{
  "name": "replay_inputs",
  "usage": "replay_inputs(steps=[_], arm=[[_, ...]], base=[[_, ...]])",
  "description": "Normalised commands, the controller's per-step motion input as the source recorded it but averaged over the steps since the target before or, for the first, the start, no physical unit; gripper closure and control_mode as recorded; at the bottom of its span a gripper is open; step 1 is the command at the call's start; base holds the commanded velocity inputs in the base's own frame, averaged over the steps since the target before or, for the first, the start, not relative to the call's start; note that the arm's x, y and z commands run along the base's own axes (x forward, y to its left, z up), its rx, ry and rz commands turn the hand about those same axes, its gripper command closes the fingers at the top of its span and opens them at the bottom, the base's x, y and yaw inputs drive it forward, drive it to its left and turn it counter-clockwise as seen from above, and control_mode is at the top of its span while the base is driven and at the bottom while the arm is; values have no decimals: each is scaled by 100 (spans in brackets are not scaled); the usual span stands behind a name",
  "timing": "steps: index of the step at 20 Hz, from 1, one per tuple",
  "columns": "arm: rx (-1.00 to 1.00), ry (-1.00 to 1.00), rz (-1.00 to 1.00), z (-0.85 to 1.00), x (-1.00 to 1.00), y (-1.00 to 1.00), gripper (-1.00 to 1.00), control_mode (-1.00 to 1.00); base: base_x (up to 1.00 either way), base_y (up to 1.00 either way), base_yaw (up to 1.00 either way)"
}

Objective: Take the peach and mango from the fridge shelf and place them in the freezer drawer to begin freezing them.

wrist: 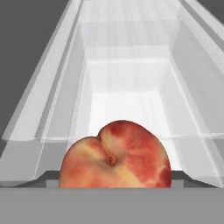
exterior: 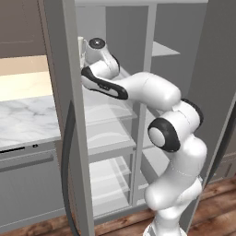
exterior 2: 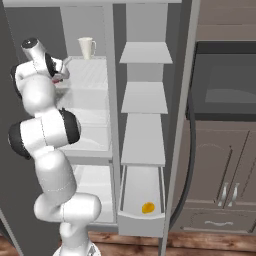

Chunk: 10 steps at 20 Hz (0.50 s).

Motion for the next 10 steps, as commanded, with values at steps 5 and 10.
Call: replay_inputs(steps=[5, 10], arm=[[9, 0, 0, 19, -100, -70, 100, -100], [3, 3, -2, 22, -100, -78, 100, -100]], base=[[0, 0, 0], [0, 0, 0]])
